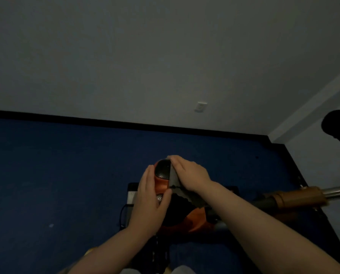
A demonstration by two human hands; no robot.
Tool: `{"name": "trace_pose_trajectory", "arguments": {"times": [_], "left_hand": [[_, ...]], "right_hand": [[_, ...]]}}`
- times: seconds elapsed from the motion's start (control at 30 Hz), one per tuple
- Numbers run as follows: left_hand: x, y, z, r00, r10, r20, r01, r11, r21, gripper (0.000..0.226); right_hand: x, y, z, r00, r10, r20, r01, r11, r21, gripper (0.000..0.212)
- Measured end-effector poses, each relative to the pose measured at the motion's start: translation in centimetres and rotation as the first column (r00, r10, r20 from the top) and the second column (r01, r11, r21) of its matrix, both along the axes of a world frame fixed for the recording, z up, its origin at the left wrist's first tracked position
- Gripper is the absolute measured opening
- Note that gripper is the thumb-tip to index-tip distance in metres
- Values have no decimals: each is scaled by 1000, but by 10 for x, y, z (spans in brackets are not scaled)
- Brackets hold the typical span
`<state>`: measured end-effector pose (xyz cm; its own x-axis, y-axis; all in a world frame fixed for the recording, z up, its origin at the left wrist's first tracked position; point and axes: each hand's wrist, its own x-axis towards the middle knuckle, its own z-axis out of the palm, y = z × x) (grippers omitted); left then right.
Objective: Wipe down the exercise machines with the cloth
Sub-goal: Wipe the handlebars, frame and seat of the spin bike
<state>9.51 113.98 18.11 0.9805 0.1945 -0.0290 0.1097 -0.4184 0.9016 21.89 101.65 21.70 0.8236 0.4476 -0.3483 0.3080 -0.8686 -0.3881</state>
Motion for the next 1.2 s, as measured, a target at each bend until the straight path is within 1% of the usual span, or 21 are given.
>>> {"name": "trace_pose_trajectory", "arguments": {"times": [0.1,0.17,0.23,0.3,0.4,0.47,0.5,0.53,0.6,0.67,0.7,0.73,0.8,0.83,0.87,0.9,0.97,1.03,1.07,1.13,1.2], "left_hand": [[-7,15,-6,991,-130,-40,132,991,27,104],[-10,21,-10,981,-165,-102,171,984,54,113],[-10,23,-12,976,-161,-150,167,986,30,119],[-8,25,-15,969,-176,-172,185,982,33,123],[-6,31,-17,960,-234,-154,243,969,44,125],[-7,33,-18,957,-253,-141,262,964,45,127],[-8,33,-20,954,-257,-156,267,963,42,126],[-10,32,-22,950,-255,-177,264,964,27,125],[-14,28,-25,953,-222,-207,225,974,-13,121],[-18,24,-28,960,-178,-215,181,983,-3,115],[-20,23,-28,964,-167,-205,173,985,10,111],[-21,22,-27,970,-160,-184,167,986,18,106],[-22,22,-23,976,-153,-152,163,985,52,92],[-22,23,-20,976,-155,-154,168,983,72,88],[-21,24,-18,974,-158,-165,174,981,82,87],[-21,25,-16,972,-160,-173,177,981,84,86],[-19,25,-16,970,-160,-184,174,982,66,86],[-21,24,-17,967,-162,-197,173,984,42,89],[-22,23,-17,966,-161,-200,172,984,38,89],[-24,24,-17,964,-166,-205,179,983,45,87],[-23,26,-14,963,-175,-203,195,977,85,86]], "right_hand": [[-15,-8,1,990,117,81,-127,983,131,45],[-11,-16,5,985,165,45,-171,970,175,44],[10,-6,-3,992,100,-71,-88,985,150,41],[25,21,-8,991,95,-97,-91,995,43,44],[16,43,-5,963,259,68,-262,965,32,40],[5,30,0,880,431,198,-453,888,80,36],[4,21,5,858,472,204,-501,856,129,37],[8,14,3,877,456,153,-479,857,190,36],[22,18,1,950,312,-2,-302,920,249,32],[29,38,-3,974,220,-58,-208,965,161,34],[27,45,-4,968,250,-22,-247,965,93,34],[21,46,-3,940,335,60,-338,940,44,32],[11,34,0,790,555,261,-582,812,36,33],[10,25,4,717,625,310,-669,742,51,34],[15,17,1,702,645,302,-694,716,82,35],[19,15,2,753,614,238,-650,750,121,34],[30,28,-3,916,402,-4,-394,900,186,32],[39,52,-3,964,208,-168,-200,978,64,36],[39,62,-1,968,183,-174,-188,982,-16,37],[27,62,4,943,329,-54,-332,940,-74,34],[11,47,9,828,535,167,-537,843,-39,32]]}}
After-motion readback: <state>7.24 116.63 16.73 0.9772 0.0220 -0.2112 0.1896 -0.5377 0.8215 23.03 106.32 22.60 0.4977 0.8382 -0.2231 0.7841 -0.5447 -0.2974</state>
